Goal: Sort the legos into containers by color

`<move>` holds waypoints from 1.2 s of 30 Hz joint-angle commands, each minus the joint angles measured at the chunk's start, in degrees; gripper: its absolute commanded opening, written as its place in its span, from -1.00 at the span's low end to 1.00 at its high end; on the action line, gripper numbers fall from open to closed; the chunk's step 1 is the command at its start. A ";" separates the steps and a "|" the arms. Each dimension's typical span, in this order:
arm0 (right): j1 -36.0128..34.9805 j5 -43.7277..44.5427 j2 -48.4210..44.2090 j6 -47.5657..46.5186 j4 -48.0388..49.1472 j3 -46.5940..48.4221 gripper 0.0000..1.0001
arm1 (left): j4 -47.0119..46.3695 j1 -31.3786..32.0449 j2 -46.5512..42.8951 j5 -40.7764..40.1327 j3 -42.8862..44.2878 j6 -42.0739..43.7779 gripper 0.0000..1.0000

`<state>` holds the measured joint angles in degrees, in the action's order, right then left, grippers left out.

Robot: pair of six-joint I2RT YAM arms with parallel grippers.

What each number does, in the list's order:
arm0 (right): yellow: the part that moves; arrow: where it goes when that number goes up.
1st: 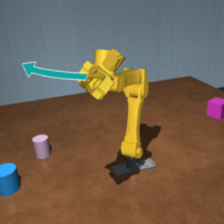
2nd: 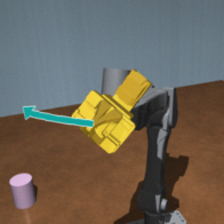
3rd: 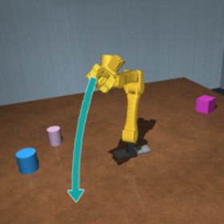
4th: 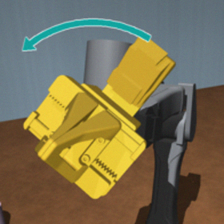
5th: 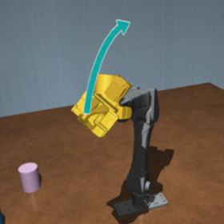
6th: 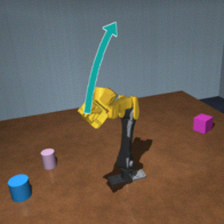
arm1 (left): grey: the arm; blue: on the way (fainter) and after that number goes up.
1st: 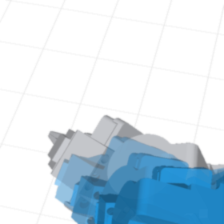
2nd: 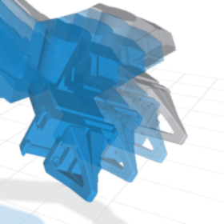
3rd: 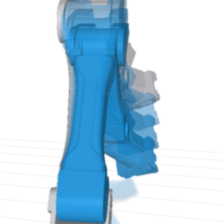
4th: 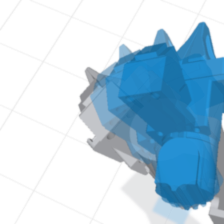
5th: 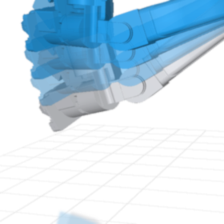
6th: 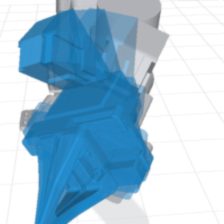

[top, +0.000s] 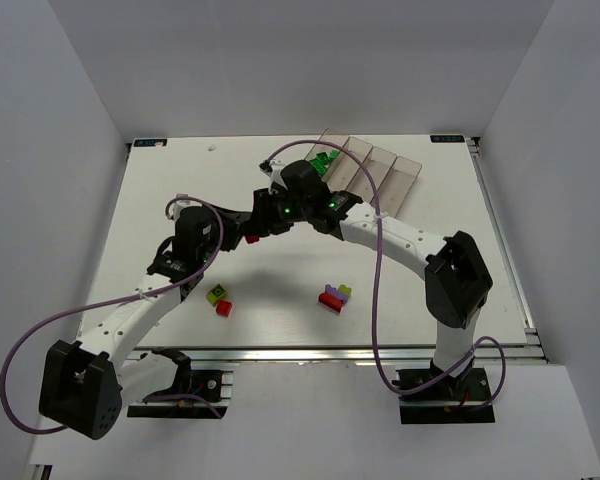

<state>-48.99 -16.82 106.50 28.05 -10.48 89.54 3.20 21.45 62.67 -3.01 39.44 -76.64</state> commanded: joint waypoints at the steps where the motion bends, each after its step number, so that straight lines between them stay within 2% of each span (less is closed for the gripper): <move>1: 1.18 -0.32 -1.82 0.86 4.24 0.30 -1.00 | -2.06 0.34 -2.47 2.04 -1.30 -2.11 -1.00; 17: 1.97 -7.35 -15.09 -8.79 9.86 -16.14 -1.00 | -2.50 -1.15 -3.61 -0.69 -2.79 -2.46 -1.00; 23: 4.69 -6.47 -15.80 -15.03 7.94 -15.71 -1.00 | -1.62 -1.41 -4.31 -0.51 -2.44 -1.06 -1.00; 25: 7.05 -11.64 -15.18 -22.90 3.92 -13.79 -1.00 | -1.53 -1.41 -4.66 -0.33 -2.70 -0.53 -1.00; 27: 9.52 -18.99 -14.65 -26.72 1.87 -12.37 -1.00 | -3.89 -1.50 -4.84 1.33 -3.31 0.44 -1.00; 29: 13.56 -22.45 -14.04 -29.88 0.12 -10.62 -1.00 | -8.36 -1.50 -4.67 2.91 -4.63 1.92 -1.00; 31: 16.73 -22.56 -13.16 -31.65 -1.29 -8.43 -1.00 | -10.23 -1.50 -4.23 6.77 -5.33 2.72 -1.00; 36: 22.61 -21.95 -11.40 -34.99 -4.36 -4.64 -1.00 | -12.87 -1.50 -3.70 9.68 -5.52 5.36 -1.00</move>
<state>-28.51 -36.23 94.30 -1.41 -12.12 80.66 -5.69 20.21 59.55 3.16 34.11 -74.22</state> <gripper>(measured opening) 0.435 0.461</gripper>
